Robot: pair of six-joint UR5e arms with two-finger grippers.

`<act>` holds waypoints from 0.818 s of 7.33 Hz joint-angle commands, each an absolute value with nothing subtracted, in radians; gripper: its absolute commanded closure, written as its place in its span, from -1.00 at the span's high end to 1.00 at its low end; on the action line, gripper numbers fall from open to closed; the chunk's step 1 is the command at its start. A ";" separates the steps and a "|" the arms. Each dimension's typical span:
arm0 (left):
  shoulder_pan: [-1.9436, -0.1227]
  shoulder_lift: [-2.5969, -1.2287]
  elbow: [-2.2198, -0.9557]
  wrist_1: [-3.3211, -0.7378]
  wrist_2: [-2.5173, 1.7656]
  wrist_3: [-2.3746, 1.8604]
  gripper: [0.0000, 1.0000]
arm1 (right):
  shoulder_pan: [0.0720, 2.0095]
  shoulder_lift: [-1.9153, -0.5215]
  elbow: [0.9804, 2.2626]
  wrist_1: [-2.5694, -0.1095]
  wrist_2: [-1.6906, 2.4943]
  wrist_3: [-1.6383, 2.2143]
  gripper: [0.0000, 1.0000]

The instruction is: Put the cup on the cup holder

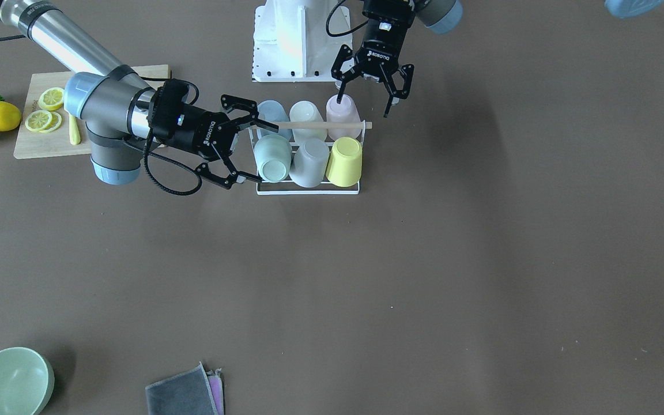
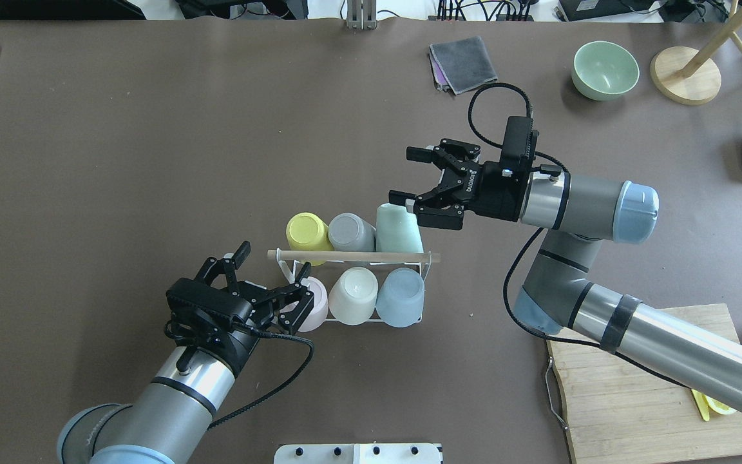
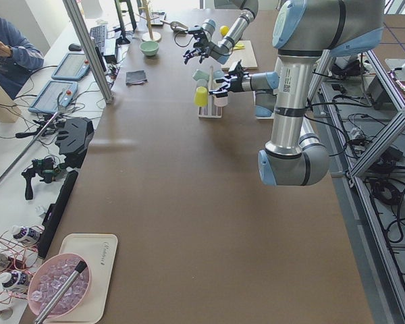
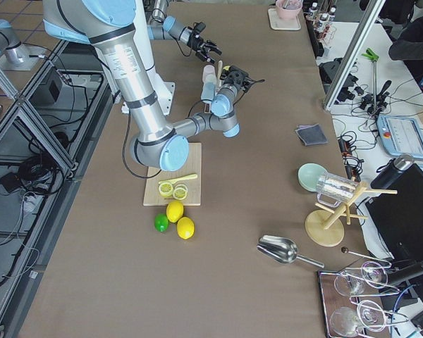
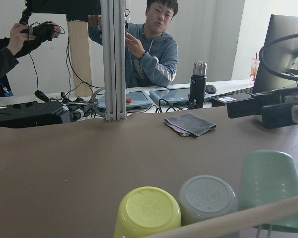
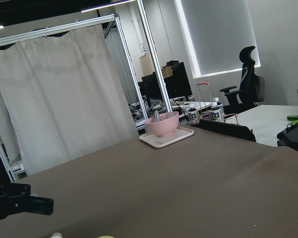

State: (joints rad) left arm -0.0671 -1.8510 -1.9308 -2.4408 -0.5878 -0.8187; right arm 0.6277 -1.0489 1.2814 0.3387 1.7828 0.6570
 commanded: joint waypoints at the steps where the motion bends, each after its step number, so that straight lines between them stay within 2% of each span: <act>1: -0.147 -1.813 -1.962 -2.433 -0.696 -0.818 0.97 | 0.739 -1.051 1.279 0.210 1.837 0.654 1.00; 5: -0.456 -1.796 -1.962 -2.236 -1.094 -0.831 0.97 | 0.890 -1.029 1.296 -0.266 1.979 0.656 1.00; 6: -0.542 -1.783 -1.962 -2.182 -1.235 -0.834 0.97 | 0.893 -1.043 1.346 -0.442 1.977 0.658 1.00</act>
State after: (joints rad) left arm -0.4390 -1.7978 -1.9620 -2.2506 -1.0749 -0.8305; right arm 0.8806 -1.0351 1.3039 -0.2396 1.9727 0.6528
